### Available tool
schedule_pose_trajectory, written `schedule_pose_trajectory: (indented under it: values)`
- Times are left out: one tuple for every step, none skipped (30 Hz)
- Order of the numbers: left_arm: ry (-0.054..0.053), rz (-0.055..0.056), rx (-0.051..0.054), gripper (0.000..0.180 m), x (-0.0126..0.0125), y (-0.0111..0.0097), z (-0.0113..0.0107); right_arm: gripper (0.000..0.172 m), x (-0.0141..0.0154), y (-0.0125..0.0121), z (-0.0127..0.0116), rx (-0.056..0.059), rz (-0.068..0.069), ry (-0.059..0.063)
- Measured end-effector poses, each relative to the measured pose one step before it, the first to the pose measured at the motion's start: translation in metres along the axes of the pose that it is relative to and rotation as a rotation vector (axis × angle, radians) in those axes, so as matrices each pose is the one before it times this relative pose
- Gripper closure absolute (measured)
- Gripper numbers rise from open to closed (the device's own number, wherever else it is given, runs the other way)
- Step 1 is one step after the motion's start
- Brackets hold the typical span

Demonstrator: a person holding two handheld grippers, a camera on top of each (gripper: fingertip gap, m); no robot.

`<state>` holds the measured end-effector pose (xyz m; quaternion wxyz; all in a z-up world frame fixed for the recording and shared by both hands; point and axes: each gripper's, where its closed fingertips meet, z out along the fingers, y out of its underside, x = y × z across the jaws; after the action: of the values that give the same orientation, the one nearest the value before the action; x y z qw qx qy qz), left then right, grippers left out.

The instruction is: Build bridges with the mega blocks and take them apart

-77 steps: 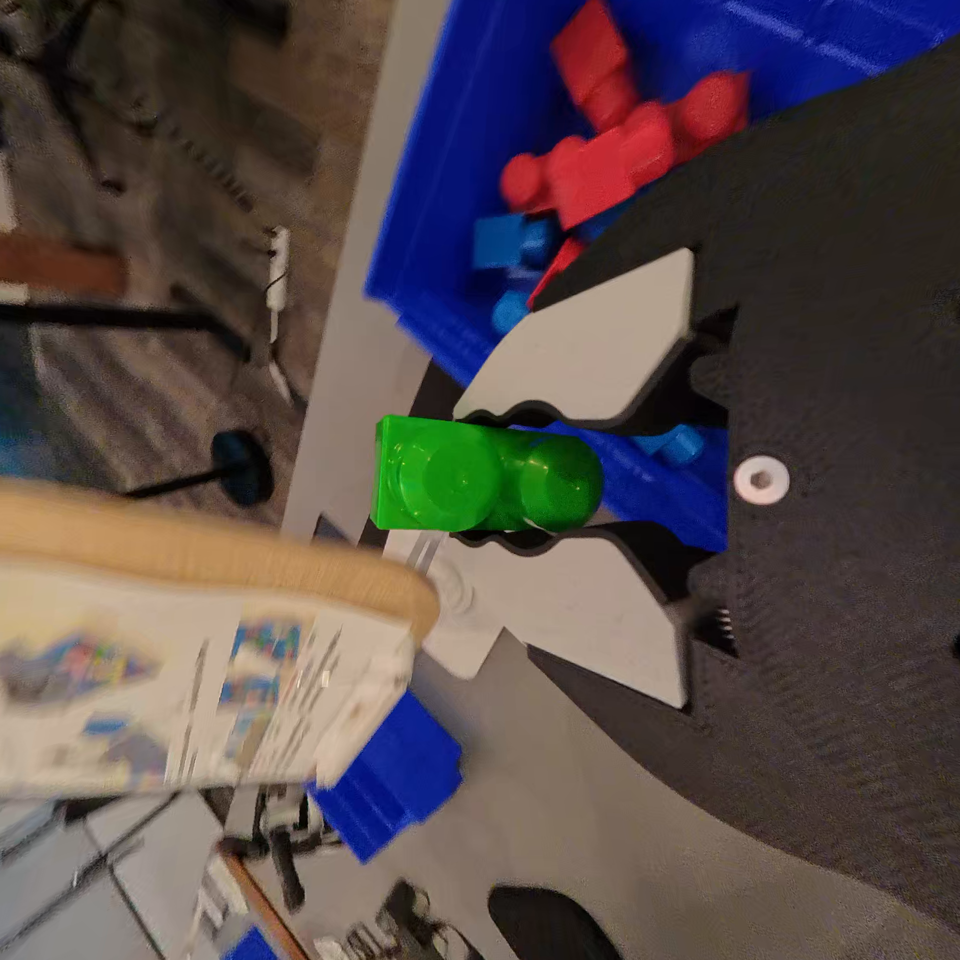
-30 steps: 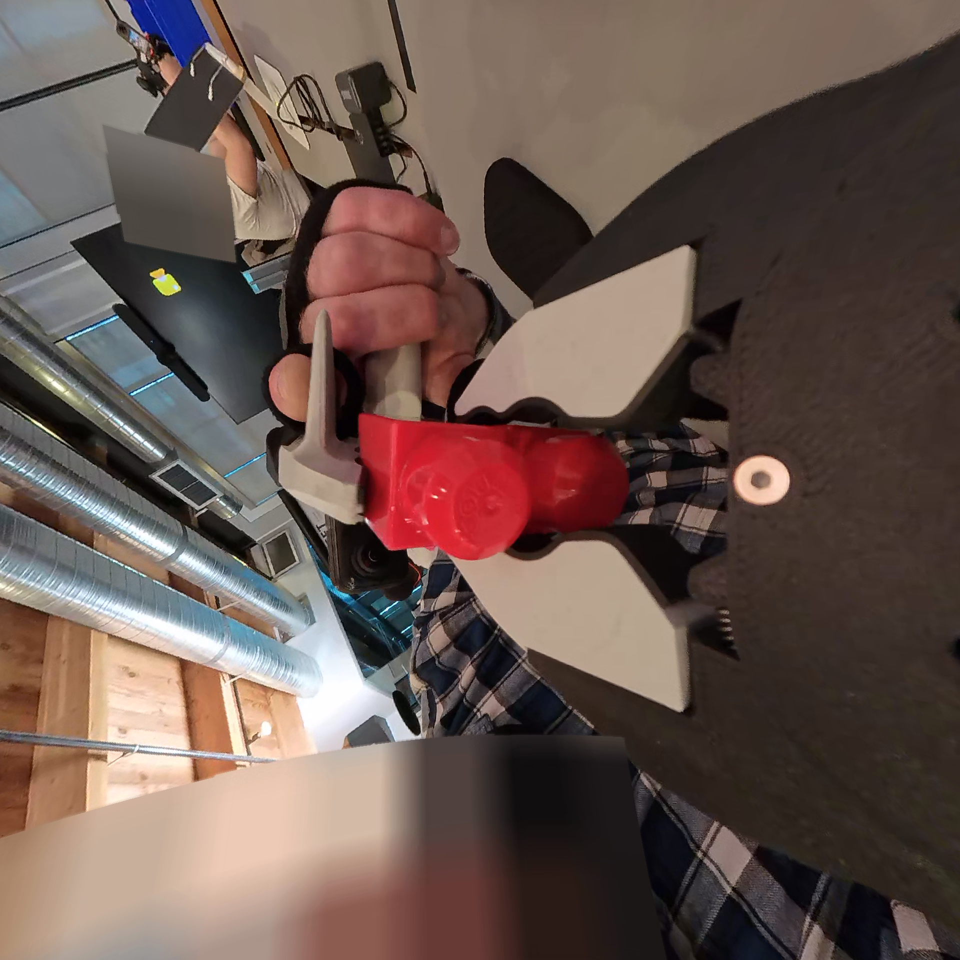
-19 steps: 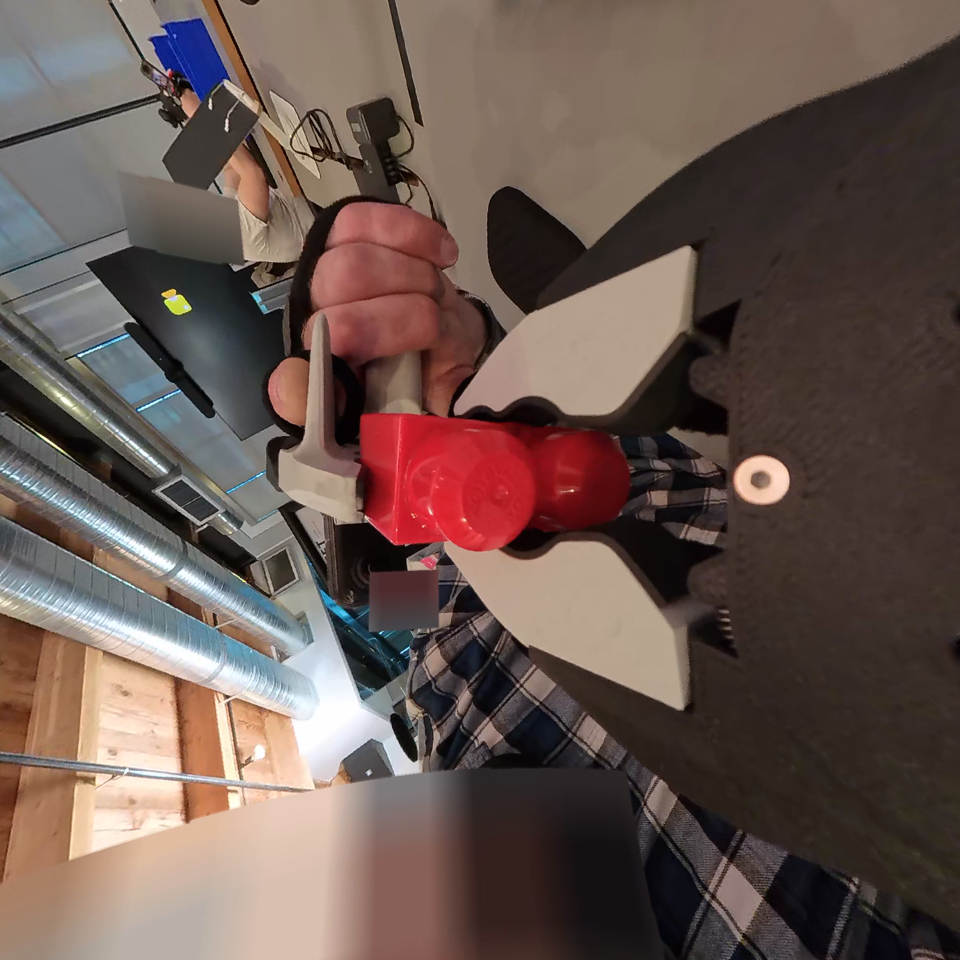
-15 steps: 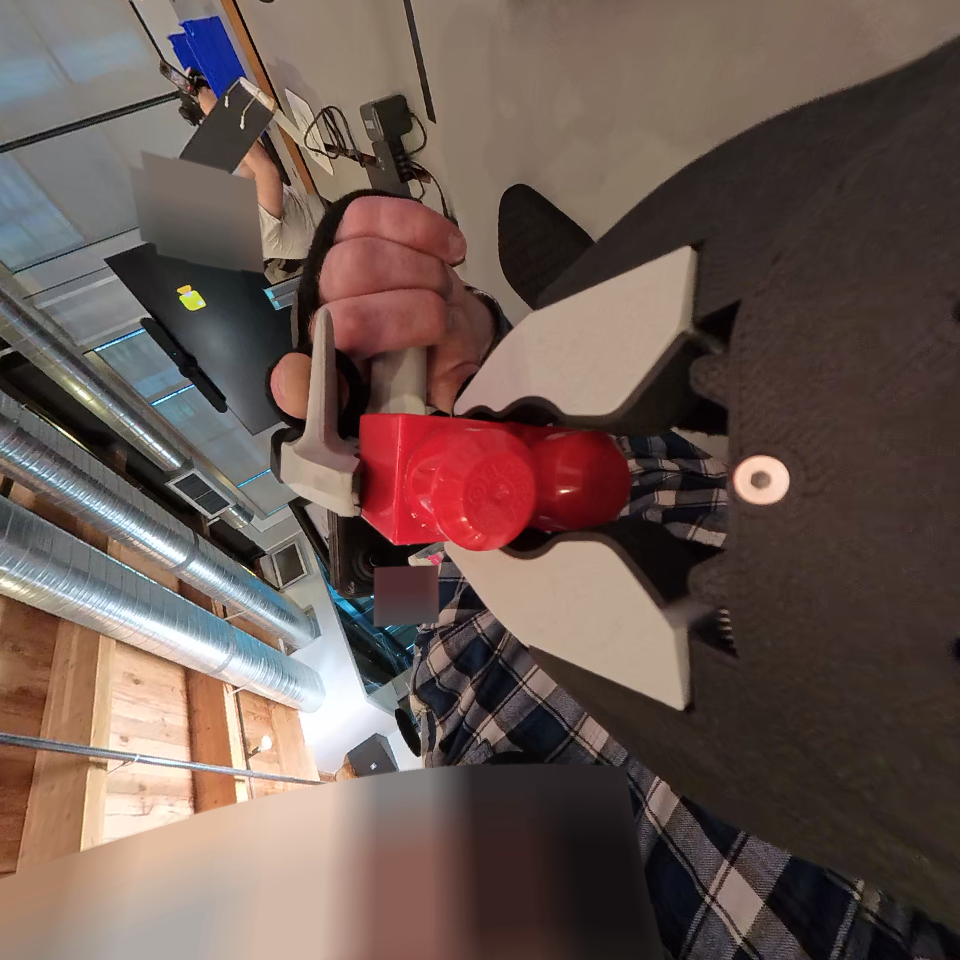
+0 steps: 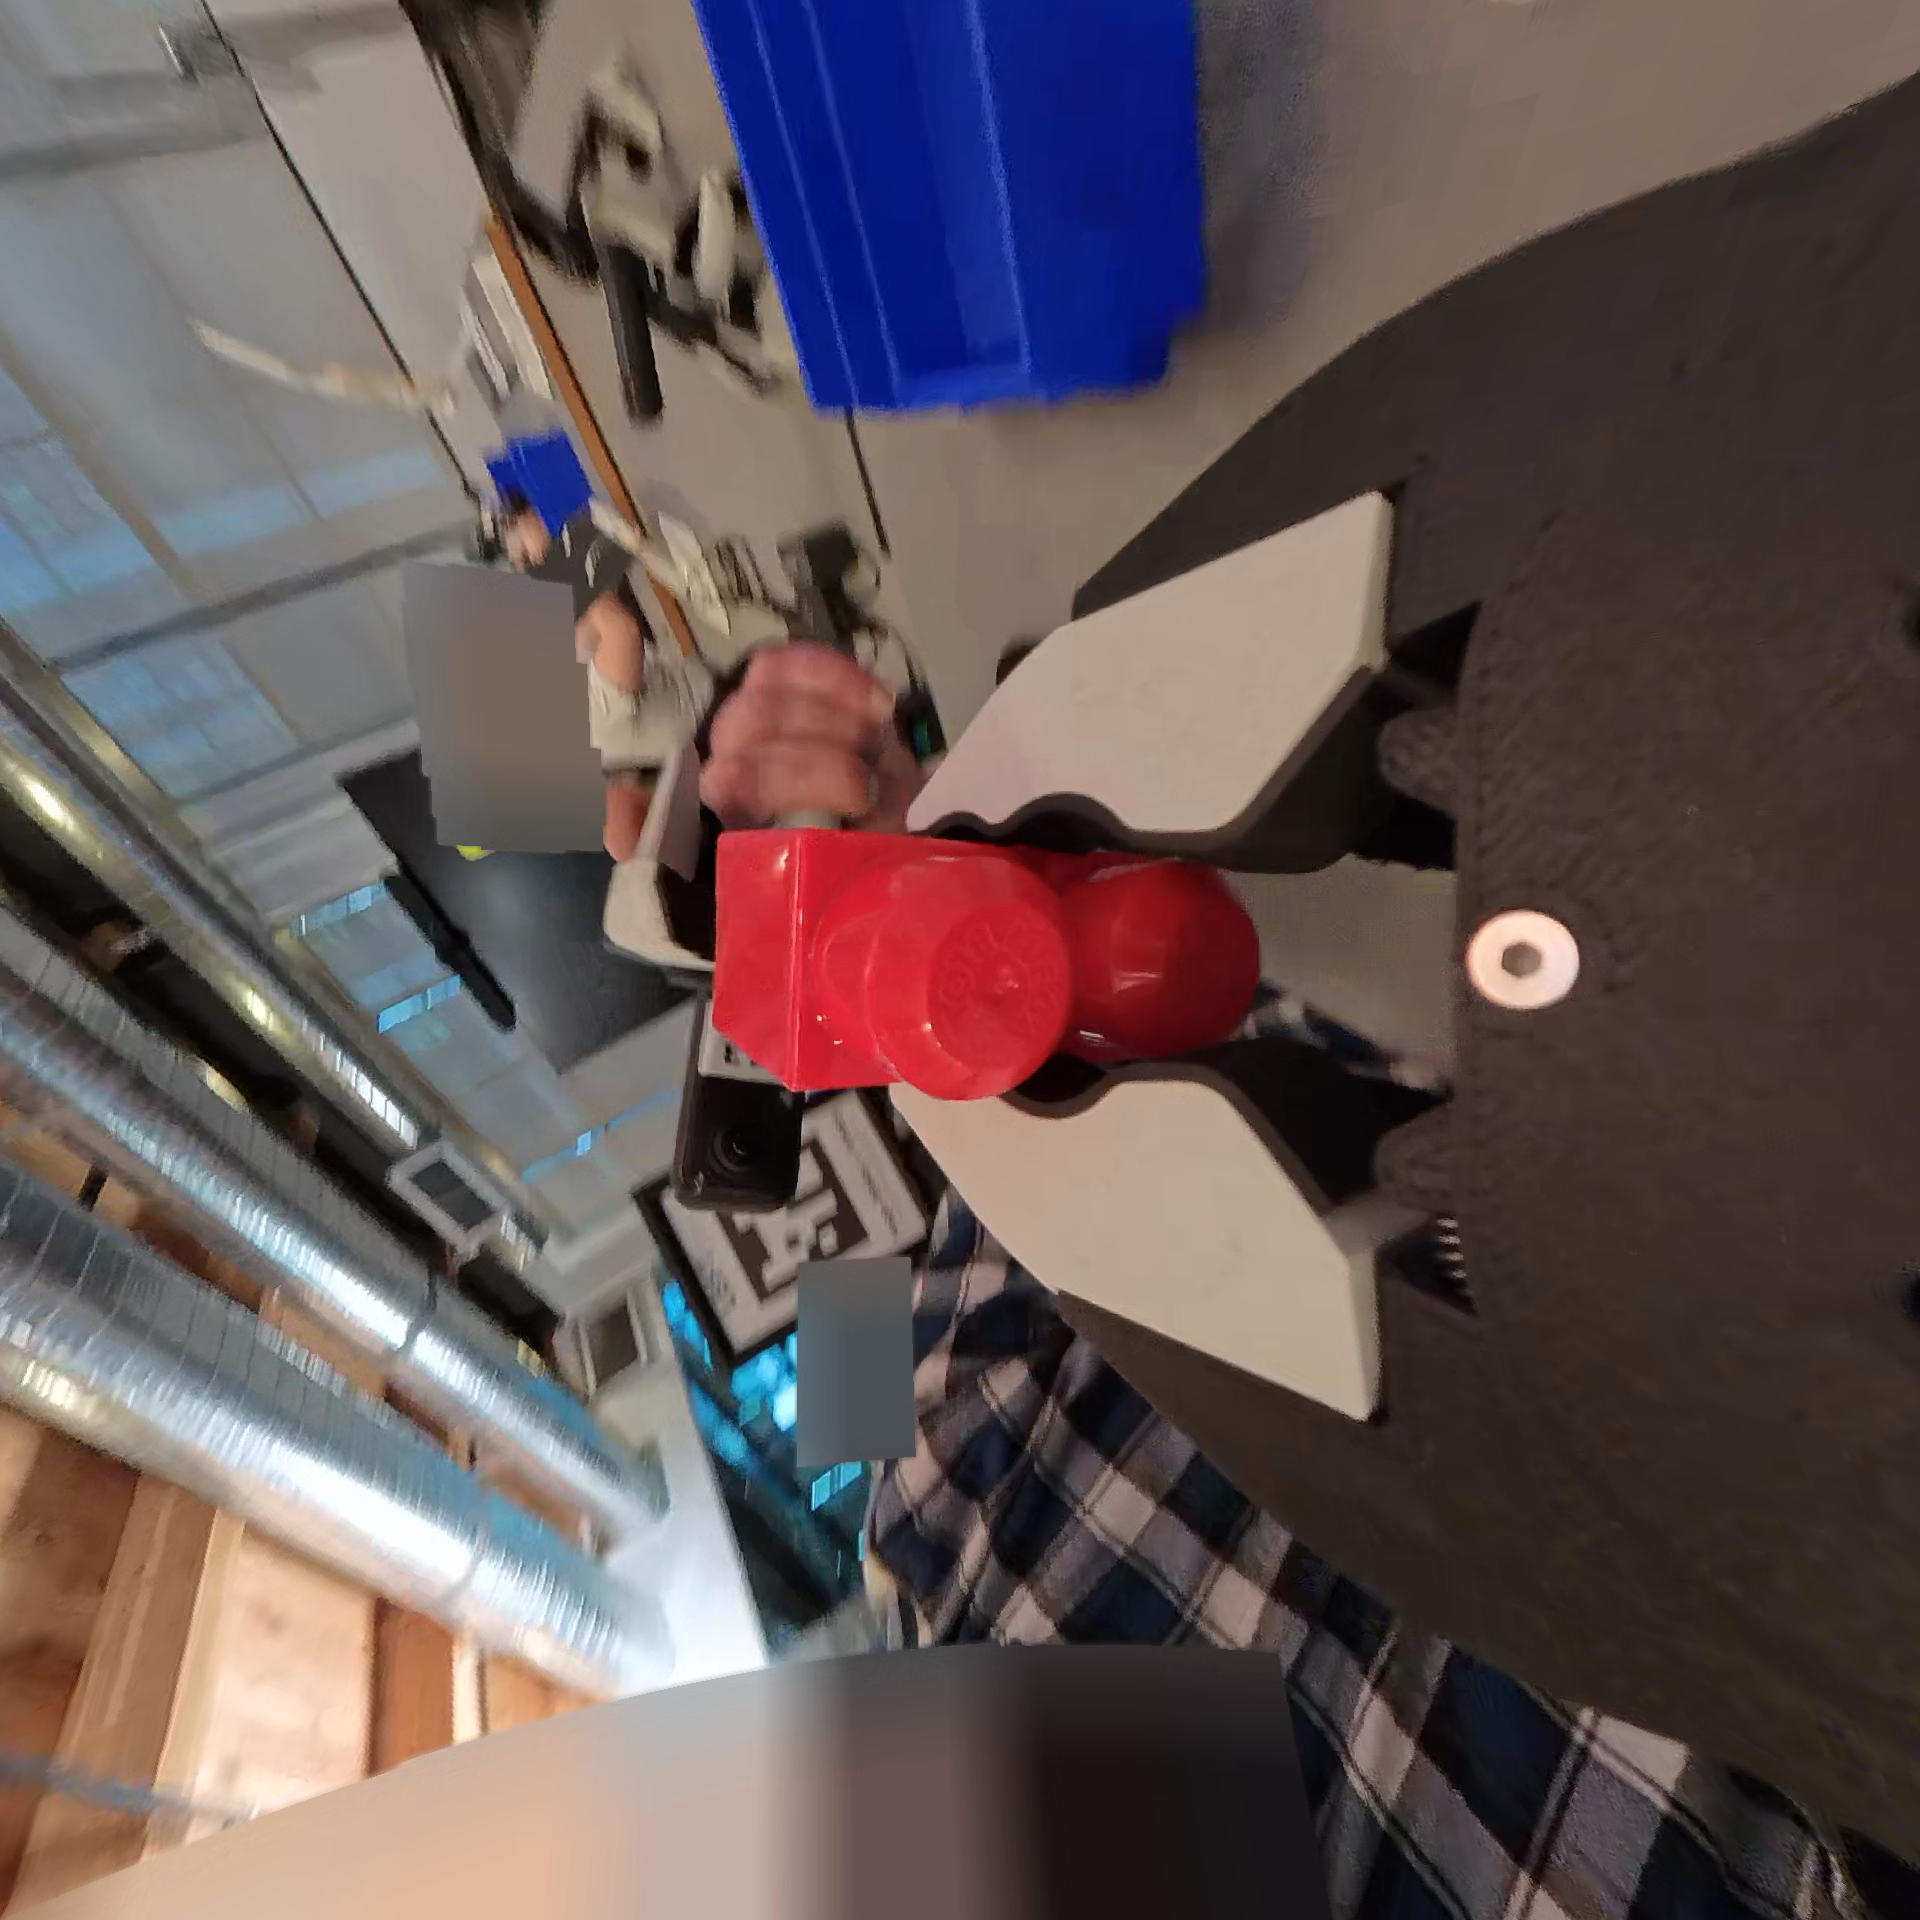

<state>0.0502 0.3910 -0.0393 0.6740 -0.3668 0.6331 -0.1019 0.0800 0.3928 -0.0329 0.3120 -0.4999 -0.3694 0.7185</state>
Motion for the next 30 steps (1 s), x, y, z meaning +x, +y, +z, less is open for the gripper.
schedule_pose_trajectory:
  values:
    - [-0.0154,-0.0046,-0.0153,0.099,-0.00383,0.00501,-0.00675,0.134,0.00259,-0.01114,-0.01771,0.0036,-0.0462,0.0788]
    - [-0.0140,-0.0078,-0.0149,0.104,-0.00356,0.00530,-0.00718,0.133,0.00638,-0.01171,-0.02179,-0.0018,-0.0635,0.1119]
    - [-0.0133,-0.0056,-0.0174,0.109,-0.00346,0.00581,-0.00708,0.134,0.01206,-0.01072,-0.02555,-0.0101,-0.0718,0.1421]
    - [-0.0045,0.0007,-0.0208,0.119,-0.00189,0.00605,-0.00681,0.133,0.01654,-0.00894,-0.02787,-0.0078,-0.0513,0.1419]
    - [-0.0042,0.0018,-0.0160,0.128,-0.00159,0.00538,-0.00609,0.133,0.02015,-0.00672,-0.02820,-0.0021,-0.0326,0.1345]
    - [-0.0106,-0.0024,-0.0122,0.133,-0.00252,0.00470,-0.00499,0.133,0.02349,-0.00283,-0.02668,-0.0080,-0.0168,0.1280]
    - [-0.0088,-0.0031,-0.0147,0.136,-0.00227,0.00470,-0.00371,0.133,0.02415,0.00116,-0.02312,-0.0103,0.0136,0.0997]
    - [-0.0084,-0.0014,-0.0140,0.138,-0.00213,0.00410,-0.00279,0.133,0.02065,0.00113,-0.01909,0.0108,0.0408,0.0550]
    - [-0.0071,-0.0011,-0.0092,0.138,-0.00186,0.00294,-0.00191,0.133,0.01908,0.00019,-0.01610,0.0229,0.0455,0.0418]
    - [-0.0057,-0.0013,-0.0083,0.138,-0.00159,0.00214,-0.00105,0.133,0.02231,0.00572,-0.01232,-0.0134,0.0303,0.0672]
    - [-0.0037,-0.0004,-0.0093,0.138,-0.00108,0.00175,-0.00030,0.133,0.02555,0.01058,-0.00892,-0.0396,0.0219,0.0871]
    - [-0.0043,-0.0005,-0.0077,0.138,-0.00103,0.00136,0.00016,0.133,0.02336,0.00960,-0.00630,-0.0238,0.0362,0.0631]
    - [0.0000,-0.0011,-0.0047,0.138,-0.00011,0.00071,0.00049,0.133,0.01934,0.00907,-0.00398,-0.0183,0.0455,0.0343]
    - [0.0015,-0.0018,-0.0041,0.138,0.00034,0.00083,0.00070,0.133,0.02067,0.01268,-0.00173,-0.0427,0.0440,0.0483]
    - [0.0003,-0.0012,-0.0060,0.138,0.00018,0.00128,0.00091,0.133,0.02460,0.01285,-0.00062,-0.0458,0.0430,0.0825]
    - [0.0029,-0.0018,-0.0065,0.138,0.00036,0.00154,0.00118,0.123,0.01979,0.00738,0.00031,-0.0205,0.0264,0.0686]
    - [0.0041,-0.0030,-0.0078,0.138,0.00026,0.00192,0.00121,0.104,0.01418,0.00260,0.00007,-0.0041,0.0136,0.0574]
    - [0.0006,-0.0034,-0.0042,0.138,-0.00042,0.00150,0.00098,0.097,0.00824,-0.00056,-0.00202,0.0017,-0.0017,0.0471]
    - [-0.0017,-0.0053,-0.0029,0.138,-0.00095,0.00151,0.00083,0.098,0.00252,-0.00517,-0.00478,0.0249,-0.0139,0.0303]
    - [-0.0026,-0.0044,-0.0082,0.137,-0.00136,0.00225,0.00069,0.096,-0.00205,-0.00715,-0.00576,0.0339,-0.0149,0.0094]
    - [-0.0034,-0.0022,-0.0068,0.136,-0.00143,0.00208,0.00026,0.092,-0.00245,-0.00424,-0.00467,0.0102,-0.0121,0.0087]
    - [-0.0021,-0.0040,-0.0041,0.135,-0.00150,0.00208,0.00008,0.090,-0.00186,-0.00282,-0.00404,0.0012,-0.0171,0.0148]
    - [-0.0094,-0.0051,-0.0125,0.135,-0.00287,0.00362,0.00007,0.090,-0.00337,-0.00494,-0.00434,0.0165,-0.0147,0.0066]
    - [-0.0123,-0.0038,-0.0182,0.133,-0.00339,0.00494,0.00009,0.090,-0.00660,-0.00700,-0.00490,0.0258,-0.0084,-0.0086]
    - [-0.0063,-0.0063,-0.0151,0.131,-0.00303,0.00530,-0.00010,0.091,-0.00954,-0.00884,-0.00552,0.0328,-0.0149,-0.0177]
    - [-0.0078,-0.0099,-0.0175,0.130,-0.00385,0.00625,-0.00016,0.095,-0.01079,-0.00918,-0.00530,0.0339,-0.0211,-0.0175]
    - [-0.0213,-0.0038,-0.0272,0.128,-0.00643,0.00852,-0.00029,0.098,-0.01100,-0.00777,-0.00408,0.0263,-0.0198,-0.0185]
    - [-0.0202,0.0021,-0.0319,0.124,-0.00708,0.01005,-0.00016,0.102,-0.01125,-0.00628,-0.00226,0.0195,-0.0204,-0.0253]
    - [-0.0147,-0.0038,-0.0315,0.121,-0.00759,0.01154,0.00040,0.102,-0.00918,-0.00544,-0.00063,0.0200,-0.0158,-0.0190]
    - [-0.0092,-0.0034,-0.0332,0.121,-0.00760,0.01301,0.00144,0.102,-0.00684,-0.00496,0.00030,0.0218,-0.0106,-0.0105]
